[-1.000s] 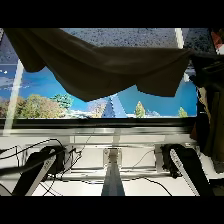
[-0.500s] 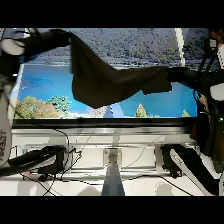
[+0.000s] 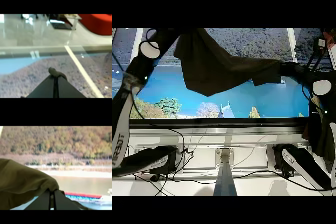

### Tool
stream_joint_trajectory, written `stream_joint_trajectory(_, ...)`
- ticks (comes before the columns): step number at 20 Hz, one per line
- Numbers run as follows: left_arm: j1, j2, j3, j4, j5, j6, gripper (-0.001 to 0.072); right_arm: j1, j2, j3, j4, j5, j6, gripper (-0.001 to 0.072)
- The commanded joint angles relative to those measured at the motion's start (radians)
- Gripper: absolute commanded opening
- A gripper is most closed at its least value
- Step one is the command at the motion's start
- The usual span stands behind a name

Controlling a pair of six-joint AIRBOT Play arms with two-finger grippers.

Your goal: Fold the clothes and pants, and hang the long-sleeved shirts on hangers.

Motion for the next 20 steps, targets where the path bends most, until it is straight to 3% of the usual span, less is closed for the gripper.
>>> stream_joint_trajectory(1,-0.016,0.150,0.000,0.153,-0.098,0.003,0.0014,0.001,0.102,0.058,-0.011,-0.002,-0.001,0.0015)
stream_joint_trajectory(6,-0.015,0.478,0.000,0.280,-0.330,0.003,0.0013,0.001,0.357,0.180,-0.073,0.094,-0.001,0.0015)
stream_joint_trajectory(12,-0.015,0.775,0.000,0.391,-0.310,0.003,0.0014,0.001,0.589,0.221,0.006,0.172,0.000,0.0015)
stream_joint_trajectory(16,-0.015,0.748,-0.004,0.397,-0.330,0.003,0.0013,0.001,0.551,0.220,-0.001,0.232,0.000,0.0015)
stream_joint_trajectory(20,-0.015,0.518,-0.004,0.396,-0.384,0.000,0.0014,0.001,0.388,0.220,0.002,0.327,0.001,0.0015)
